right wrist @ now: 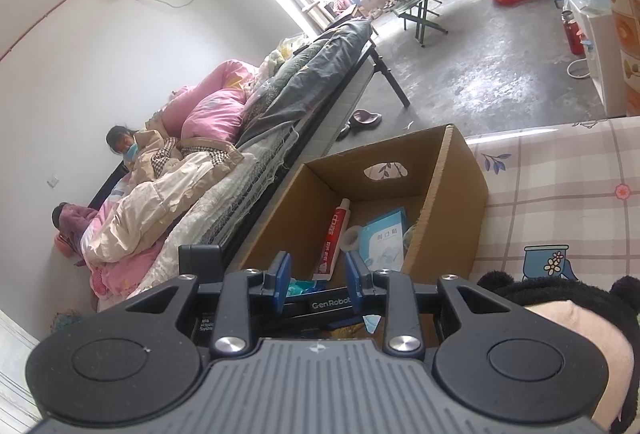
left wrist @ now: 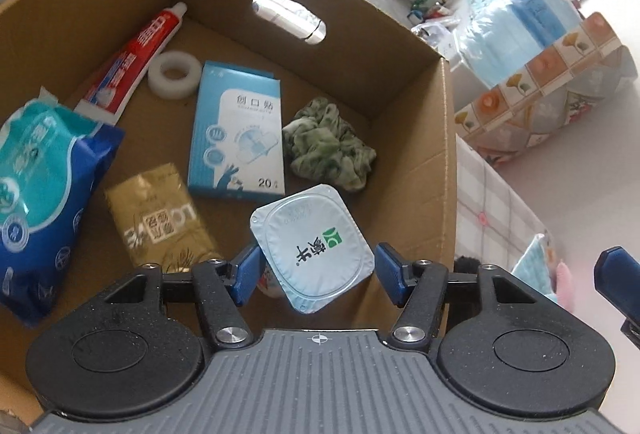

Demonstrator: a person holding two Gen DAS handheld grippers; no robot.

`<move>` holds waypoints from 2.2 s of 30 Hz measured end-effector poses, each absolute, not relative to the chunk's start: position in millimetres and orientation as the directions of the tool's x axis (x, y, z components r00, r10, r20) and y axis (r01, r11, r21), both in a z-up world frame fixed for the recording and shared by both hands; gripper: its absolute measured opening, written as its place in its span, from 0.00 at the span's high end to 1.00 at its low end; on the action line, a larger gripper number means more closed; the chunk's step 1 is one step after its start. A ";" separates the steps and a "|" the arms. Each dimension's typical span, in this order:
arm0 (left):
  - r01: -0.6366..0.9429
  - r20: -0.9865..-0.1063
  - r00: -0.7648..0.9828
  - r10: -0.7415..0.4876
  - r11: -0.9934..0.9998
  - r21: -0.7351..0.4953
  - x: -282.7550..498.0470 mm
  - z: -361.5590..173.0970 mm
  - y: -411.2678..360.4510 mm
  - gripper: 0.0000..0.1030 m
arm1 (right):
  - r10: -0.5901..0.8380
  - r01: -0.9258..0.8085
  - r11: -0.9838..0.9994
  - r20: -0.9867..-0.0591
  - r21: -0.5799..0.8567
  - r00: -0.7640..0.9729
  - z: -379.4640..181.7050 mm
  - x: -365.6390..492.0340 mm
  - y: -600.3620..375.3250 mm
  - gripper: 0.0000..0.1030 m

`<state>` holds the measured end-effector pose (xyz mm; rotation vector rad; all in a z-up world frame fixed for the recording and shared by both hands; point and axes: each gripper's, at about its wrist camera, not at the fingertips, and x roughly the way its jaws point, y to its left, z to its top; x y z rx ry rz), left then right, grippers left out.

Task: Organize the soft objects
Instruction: 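Open the right tool to drop the gold packet while the left tool releases the yogurt cup, then move both open tools back over the bed toward the pink plush pig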

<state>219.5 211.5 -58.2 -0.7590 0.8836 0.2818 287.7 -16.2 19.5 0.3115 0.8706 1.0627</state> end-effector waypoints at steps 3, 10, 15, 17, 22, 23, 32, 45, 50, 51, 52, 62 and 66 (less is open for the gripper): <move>-0.519 -0.777 0.625 -0.075 0.703 -0.486 212.3 -54.9 213.8 0.40 | 0.857 -0.633 0.486 -0.470 0.602 0.210 22.9 284.3 -18.3 0.68; -0.479 -0.704 0.710 0.012 0.742 -0.469 181.7 -18.9 215.1 0.26 | 0.861 -0.653 0.487 -0.444 0.580 0.247 36.2 268.6 -36.0 0.64; -0.449 -0.645 0.759 0.084 0.786 -0.425 145.0 13.6 210.0 0.12 | 0.853 -0.673 0.507 -0.427 0.539 0.301 47.1 249.3 -60.6 0.50; -0.443 -0.626 0.771 0.119 0.806 -0.393 128.6 24.8 204.9 0.06 | 0.846 -0.677 0.520 -0.425 0.522 0.321 49.7 240.2 -72.4 0.43; -0.412 -0.562 0.800 0.209 0.872 -0.263 83.8 44.2 183.1 0.01 | 0.824 -0.674 0.559 -0.419 0.484 0.382 52.1 215.7 -107.1 0.25; -0.405 -0.549 0.806 0.221 0.882 -0.239 75.7 46.4 178.9 0.00 | 0.817 -0.674 0.569 -0.420 0.472 0.395 52.1 209.8 -114.3 0.23; -0.279 -0.459 0.877 0.142 0.928 -0.245 20.7 49.9 138.4 0.00 | 0.729 -0.635 0.681 -0.418 0.365 0.541 32.2 145.8 -174.9 0.02; 0.077 -0.485 0.864 -0.134 0.988 -0.136 56.4 34.3 31.1 0.00 | 0.511 -0.386 0.856 -0.441 0.345 0.738 -23.9 102.8 -245.0 0.01; 0.162 -0.494 0.851 -0.180 0.984 -0.080 85.5 28.6 -10.8 0.00 | 0.459 -0.305 0.873 -0.428 0.380 0.779 -33.8 108.3 -279.1 0.01; 0.174 -0.495 0.849 -0.185 0.982 -0.070 92.9 28.0 -20.2 0.00 | 0.447 -0.289 0.875 -0.421 0.388 0.789 -36.0 110.3 -286.2 0.01; 0.186 -0.498 0.845 -0.193 0.980 -0.066 101.4 27.7 -29.4 0.00 | 0.434 -0.271 0.877 -0.416 0.396 0.799 -38.2 112.4 -293.0 0.02; 0.264 -0.523 0.807 -0.275 0.960 -0.097 193.2 11.8 -106.4 0.09 | 0.345 -0.154 0.883 -0.390 0.443 0.854 -71.4 163.7 -336.4 0.18; 0.213 -0.623 0.724 -0.297 0.955 -0.207 234.6 -16.9 -118.7 0.34 | 0.371 -0.117 0.845 -0.417 0.521 0.830 -94.5 205.3 -354.2 0.33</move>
